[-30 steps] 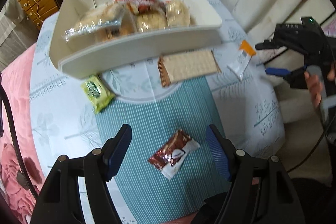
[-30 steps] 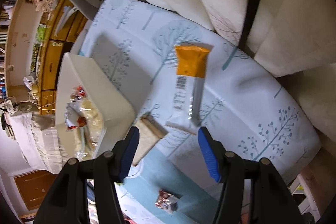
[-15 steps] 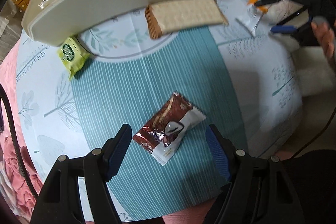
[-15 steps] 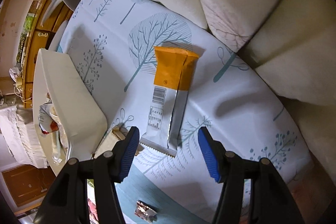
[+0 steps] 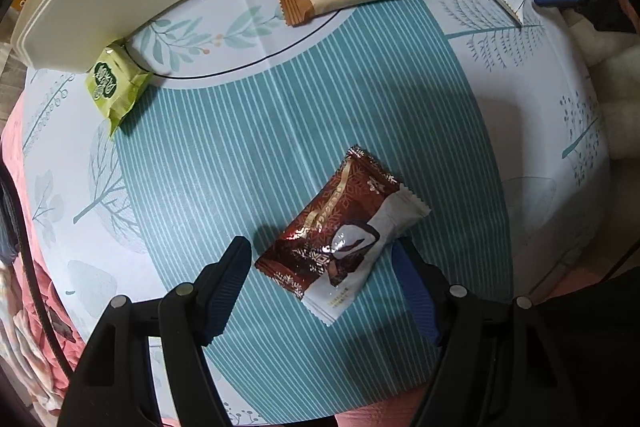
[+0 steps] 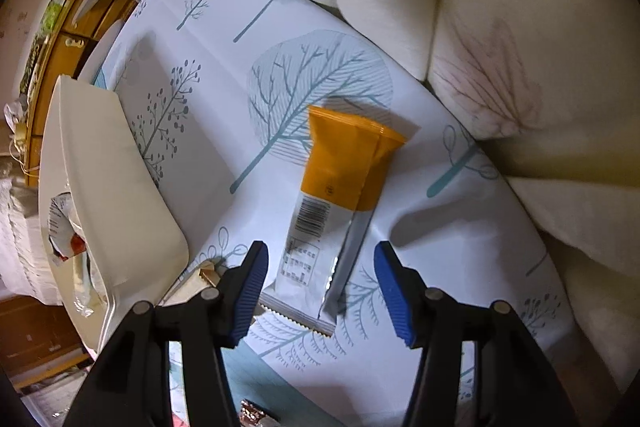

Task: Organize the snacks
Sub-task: 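Grasp the orange-topped bar with the right gripper while the left grasps the chocolate pastry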

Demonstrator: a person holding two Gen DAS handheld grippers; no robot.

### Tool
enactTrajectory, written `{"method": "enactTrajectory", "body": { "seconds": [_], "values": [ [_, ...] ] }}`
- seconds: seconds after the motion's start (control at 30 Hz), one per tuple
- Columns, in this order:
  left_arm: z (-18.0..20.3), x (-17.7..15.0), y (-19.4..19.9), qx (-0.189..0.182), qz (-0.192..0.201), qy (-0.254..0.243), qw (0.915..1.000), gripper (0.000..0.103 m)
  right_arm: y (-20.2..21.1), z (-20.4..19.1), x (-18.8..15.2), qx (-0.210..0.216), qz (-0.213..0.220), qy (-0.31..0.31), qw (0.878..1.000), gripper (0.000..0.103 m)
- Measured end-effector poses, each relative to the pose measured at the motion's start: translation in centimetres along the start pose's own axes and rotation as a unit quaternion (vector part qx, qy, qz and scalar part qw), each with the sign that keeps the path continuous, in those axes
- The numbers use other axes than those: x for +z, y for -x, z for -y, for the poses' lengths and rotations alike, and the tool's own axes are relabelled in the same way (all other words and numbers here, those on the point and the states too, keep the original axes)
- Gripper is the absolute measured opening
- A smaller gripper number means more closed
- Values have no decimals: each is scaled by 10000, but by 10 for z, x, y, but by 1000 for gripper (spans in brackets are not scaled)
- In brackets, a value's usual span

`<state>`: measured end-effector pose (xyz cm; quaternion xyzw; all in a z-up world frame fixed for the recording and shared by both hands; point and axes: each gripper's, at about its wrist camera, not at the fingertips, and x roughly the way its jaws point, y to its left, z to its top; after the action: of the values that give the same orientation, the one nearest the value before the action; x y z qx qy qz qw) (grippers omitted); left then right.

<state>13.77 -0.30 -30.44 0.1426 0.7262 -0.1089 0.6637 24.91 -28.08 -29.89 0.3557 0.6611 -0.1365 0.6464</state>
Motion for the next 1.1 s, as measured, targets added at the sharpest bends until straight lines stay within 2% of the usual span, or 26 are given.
{"method": "enactTrajectory", "body": {
  "seconds": [0.17,0.27,0.37,0.43,0.7,0.73,0.83,1.1],
  "values": [
    [1,4,-6,4,-33,-68,10000,67,-7,-7,4,-209,-43,111,9997,39],
    [3,8,-4,27,5,-112,9999,62,-9,-10,6,-241,-31,155,9996,38],
    [1,12,0,104,99,-123,9998,47,-9,-14,7,-259,5,258,9993,35],
    [-2,14,1,34,109,-37,9999,44,-10,-14,8,-236,0,282,9993,35],
    [-11,15,1,-133,176,151,9996,38,-5,-1,3,-29,-11,212,9998,30],
    [-14,16,2,-166,187,205,9995,38,-3,0,3,22,12,197,9998,17],
    [-26,15,7,-223,214,355,9989,38,4,1,2,84,149,324,9993,0],
    [-54,7,30,-348,448,628,9964,37,6,6,-8,200,166,258,9993,0]
  ]
}}
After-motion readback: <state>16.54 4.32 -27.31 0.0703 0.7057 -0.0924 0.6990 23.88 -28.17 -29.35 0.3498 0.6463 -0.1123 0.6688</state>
